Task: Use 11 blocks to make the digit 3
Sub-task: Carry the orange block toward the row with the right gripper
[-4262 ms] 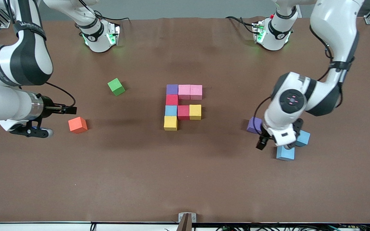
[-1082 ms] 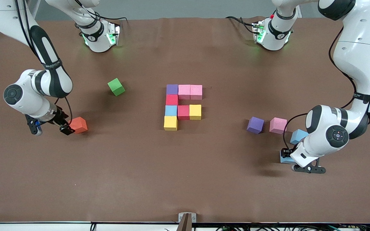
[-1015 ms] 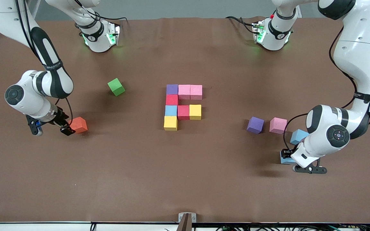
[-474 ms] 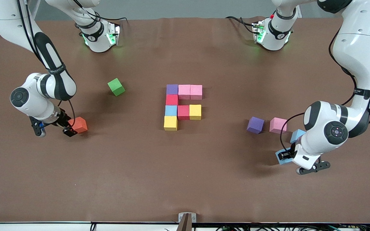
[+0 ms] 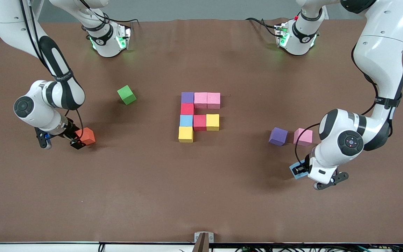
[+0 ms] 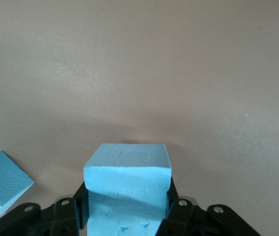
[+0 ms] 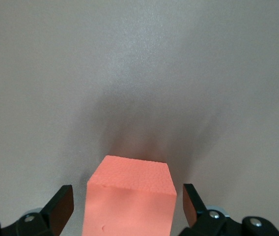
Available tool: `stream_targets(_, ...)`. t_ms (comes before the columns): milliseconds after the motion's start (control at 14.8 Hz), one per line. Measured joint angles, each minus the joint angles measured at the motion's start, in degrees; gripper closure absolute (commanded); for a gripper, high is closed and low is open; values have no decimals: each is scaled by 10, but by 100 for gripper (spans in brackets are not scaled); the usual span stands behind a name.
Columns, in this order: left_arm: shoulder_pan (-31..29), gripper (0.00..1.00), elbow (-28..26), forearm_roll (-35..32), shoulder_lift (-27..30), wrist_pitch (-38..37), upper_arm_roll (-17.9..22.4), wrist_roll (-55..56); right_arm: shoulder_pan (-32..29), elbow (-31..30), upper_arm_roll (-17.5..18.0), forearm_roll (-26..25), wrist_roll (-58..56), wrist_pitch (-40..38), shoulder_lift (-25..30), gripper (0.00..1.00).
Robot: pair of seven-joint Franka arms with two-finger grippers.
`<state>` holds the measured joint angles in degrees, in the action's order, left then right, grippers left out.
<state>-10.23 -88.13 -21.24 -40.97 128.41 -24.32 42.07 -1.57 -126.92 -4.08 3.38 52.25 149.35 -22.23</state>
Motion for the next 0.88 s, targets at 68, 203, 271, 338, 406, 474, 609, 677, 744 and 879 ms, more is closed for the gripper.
stream_targets(68,-1,49,1,0,0,0,0,0,0,0,0,0,0,0,-2,22)
stream_targets(203,-2,49,1,0,0,0,0,0,2,0,1,0,0,-1,-6,46)
stream_targets(271,-2,49,1,0,0,0,0,0,3,0,2,0,0,-1,-7,59)
stream_targets(338,-2,49,1,0,0,0,0,0,4,0,2,0,1,-1,-7,71)
stream_targets(406,-2,49,1,0,0,0,0,0,6,1,2,0,1,-3,-7,83)
stream_targets(474,-2,49,2,0,0,0,0,0,9,2,3,0,1,-7,-7,94)
stream_targets(609,-1,49,4,0,0,0,0,0,23,7,3,0,1,-22,-7,100)
stream_targets(677,-1,49,5,0,0,0,0,0,32,10,4,0,1,-32,-7,100)
stream_targets(744,1,49,6,0,0,0,0,0,42,14,5,0,5,-42,-7,100)
stream_targets(879,2,49,7,0,0,0,0,0,62,27,6,0,28,-58,-7,100)
